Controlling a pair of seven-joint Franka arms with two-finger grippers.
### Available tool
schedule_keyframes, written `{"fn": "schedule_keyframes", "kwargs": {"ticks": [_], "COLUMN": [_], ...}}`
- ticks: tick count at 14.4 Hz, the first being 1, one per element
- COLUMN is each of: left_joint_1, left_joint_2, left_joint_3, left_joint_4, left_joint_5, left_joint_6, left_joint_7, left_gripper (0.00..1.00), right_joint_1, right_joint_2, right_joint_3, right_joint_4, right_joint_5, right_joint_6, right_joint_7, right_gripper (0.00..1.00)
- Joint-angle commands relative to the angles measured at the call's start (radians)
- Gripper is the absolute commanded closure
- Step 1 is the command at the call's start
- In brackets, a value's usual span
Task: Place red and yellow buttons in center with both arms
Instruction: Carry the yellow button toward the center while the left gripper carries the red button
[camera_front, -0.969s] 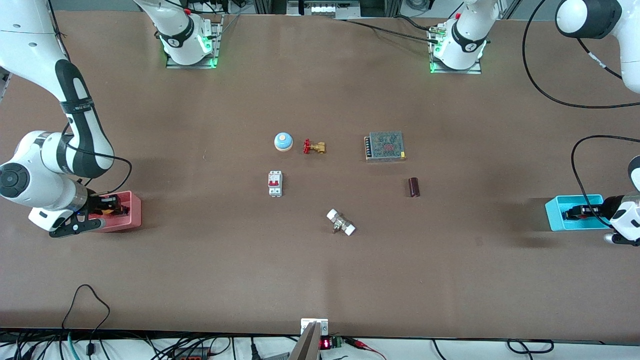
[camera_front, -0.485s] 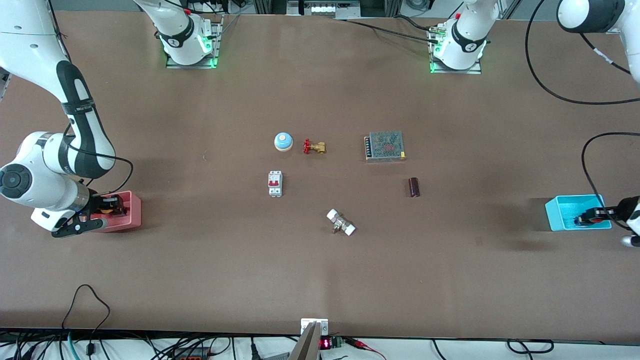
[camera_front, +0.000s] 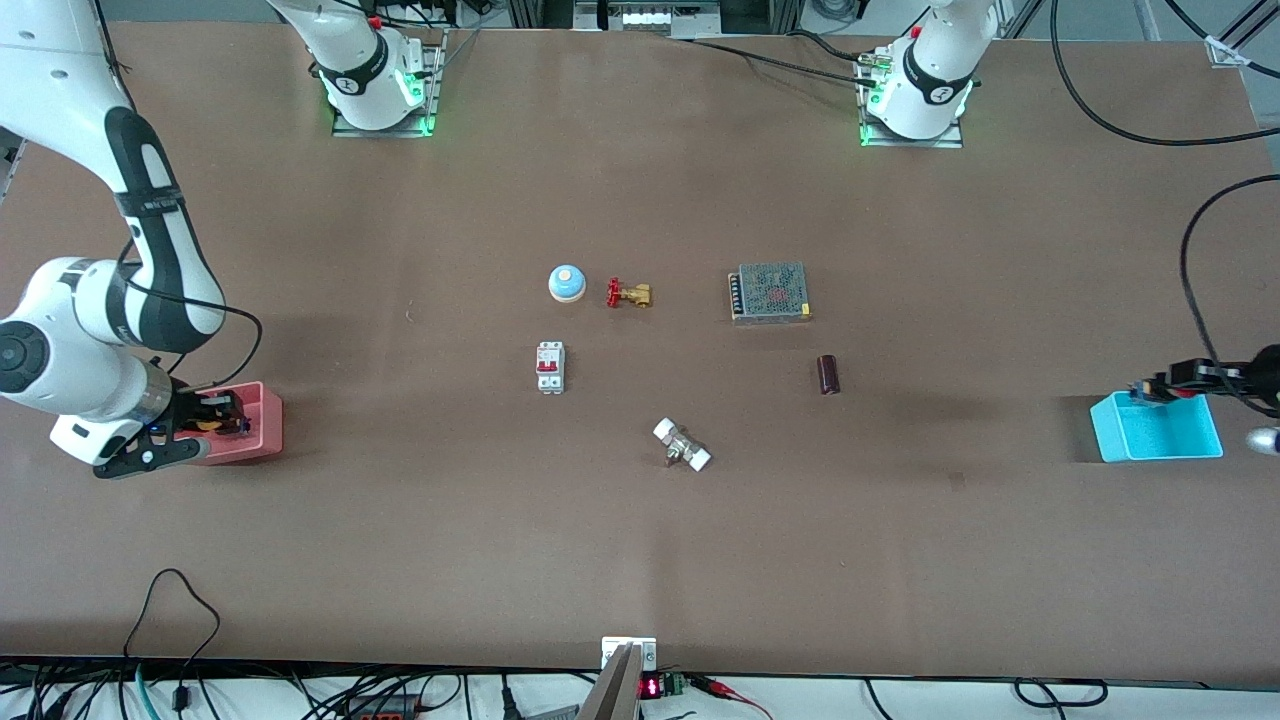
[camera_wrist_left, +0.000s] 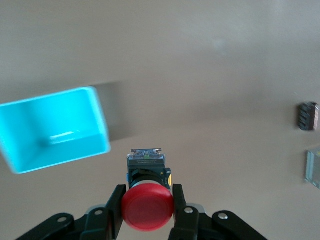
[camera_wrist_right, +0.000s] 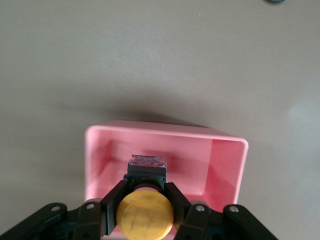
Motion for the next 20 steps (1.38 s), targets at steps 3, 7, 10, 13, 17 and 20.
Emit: {"fn": "schedule_keyframes", "kwargs": {"ticks": [3, 7, 10, 13, 17, 20], "left_joint_1": [0.004, 0.004, 0.0, 0.001, 0.003, 0.001], "left_joint_2": [-0.059, -0.155, -0.191, -0.201, -0.203, -0.203], "left_joint_3": [-0.072, -0.079, -0.085, -0.094, -0.094, -0.094], "left_joint_4": [-0.217, -0.451, -0.562, -0.634, -0.723, -0.783], "left_joint_5": [-0.016, -0.016, -0.016, -0.016, -0.016, -0.016], "left_joint_6": [0.064, 0.255, 0.321, 0.409, 0.532, 0.622], "left_joint_7": [-0.101, -0.123, -0.201, -0.213, -0.224, -0.242], "left_gripper": [0.71, 0.71, 0.71, 0.71, 0.72, 0.72], "right_joint_1": [-0.008, 0.113, 0.207, 0.222, 0.225, 0.227], "right_joint_2": [-0.162, -0.154, -0.125, -0.095, -0.065, -0.056], "right_joint_3": [0.136, 0.216, 0.214, 0.214, 0.214, 0.214], "right_joint_4": [-0.011, -0.08, -0.159, -0.241, -0.25, -0.25], "right_joint_5": [-0.007, -0.009, -0.012, -0.024, -0.039, -0.048], "right_joint_6": [-0.222, -0.18, -0.034, 0.1, 0.12, 0.123], "right_joint_7": [0.158, 0.542, 0.713, 0.745, 0.745, 0.745], "right_gripper": [0.79, 0.79, 0.79, 0.79, 0.79, 0.78]}}
